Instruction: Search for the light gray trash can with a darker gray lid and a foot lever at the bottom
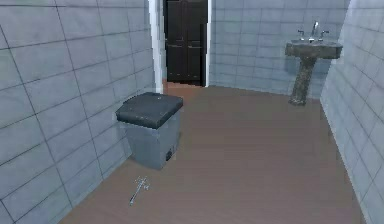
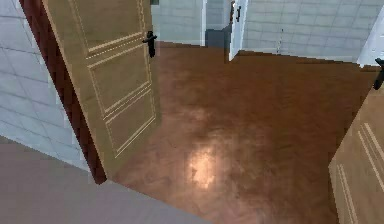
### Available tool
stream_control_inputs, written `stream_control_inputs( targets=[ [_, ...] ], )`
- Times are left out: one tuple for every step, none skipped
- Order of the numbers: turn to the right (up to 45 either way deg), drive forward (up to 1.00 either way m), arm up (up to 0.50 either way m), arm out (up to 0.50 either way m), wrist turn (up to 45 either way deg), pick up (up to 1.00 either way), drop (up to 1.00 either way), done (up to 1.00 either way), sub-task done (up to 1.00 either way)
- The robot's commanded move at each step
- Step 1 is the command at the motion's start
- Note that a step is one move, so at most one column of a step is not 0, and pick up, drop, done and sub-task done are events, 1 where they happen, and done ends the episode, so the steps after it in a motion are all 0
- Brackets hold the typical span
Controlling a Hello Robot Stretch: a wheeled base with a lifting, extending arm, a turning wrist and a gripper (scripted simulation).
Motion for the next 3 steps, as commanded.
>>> stream_control_inputs(
  targets=[
    [0.0,0.65,0.00,0.00,0.0,0.00,0.00,0.00,0.00],
    [-15.0,0.00,0.00,0.00,0.0,0.00,0.00,0.00,0.00],
    [0.0,0.00,0.00,0.00,0.0,0.00,0.00,1.00,0.00]
  ],
)
